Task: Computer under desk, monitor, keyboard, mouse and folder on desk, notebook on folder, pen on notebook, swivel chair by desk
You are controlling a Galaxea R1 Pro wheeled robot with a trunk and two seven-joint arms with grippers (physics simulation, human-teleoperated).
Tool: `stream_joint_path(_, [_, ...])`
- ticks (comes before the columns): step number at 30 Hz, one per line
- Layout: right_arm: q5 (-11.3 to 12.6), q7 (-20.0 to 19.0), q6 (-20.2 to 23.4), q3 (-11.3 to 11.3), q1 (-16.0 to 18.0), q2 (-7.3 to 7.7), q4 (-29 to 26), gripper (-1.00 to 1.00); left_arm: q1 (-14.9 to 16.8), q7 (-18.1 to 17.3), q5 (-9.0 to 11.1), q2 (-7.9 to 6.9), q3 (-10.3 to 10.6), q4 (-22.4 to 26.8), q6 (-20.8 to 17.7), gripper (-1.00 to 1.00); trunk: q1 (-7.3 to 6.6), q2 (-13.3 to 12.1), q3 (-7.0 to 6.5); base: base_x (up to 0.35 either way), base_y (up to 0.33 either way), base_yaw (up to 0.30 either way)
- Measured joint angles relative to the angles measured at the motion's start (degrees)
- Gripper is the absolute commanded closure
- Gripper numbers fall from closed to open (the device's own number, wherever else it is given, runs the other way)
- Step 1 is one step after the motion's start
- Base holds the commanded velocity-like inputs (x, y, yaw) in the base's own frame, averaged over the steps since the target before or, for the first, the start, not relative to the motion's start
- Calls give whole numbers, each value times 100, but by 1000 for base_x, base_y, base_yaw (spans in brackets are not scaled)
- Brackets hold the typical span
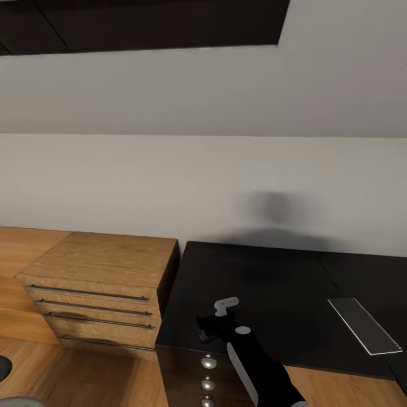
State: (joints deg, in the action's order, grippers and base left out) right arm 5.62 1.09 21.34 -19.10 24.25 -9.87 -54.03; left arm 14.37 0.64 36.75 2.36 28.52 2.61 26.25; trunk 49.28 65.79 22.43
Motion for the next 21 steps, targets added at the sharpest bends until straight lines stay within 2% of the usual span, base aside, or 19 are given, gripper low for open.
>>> stream_joint_path(15, [3,-3,58,-27,0,-12,26,-100,0,0,0,-2,-2,0,0,-100,0,0,2,0,0,5])
stream_joint_path(21, [-5,-197,76,-25,-1,-6,39,-100,0,10,23,-11,-9,-1,27,-100,131,239,109,0,0,0])
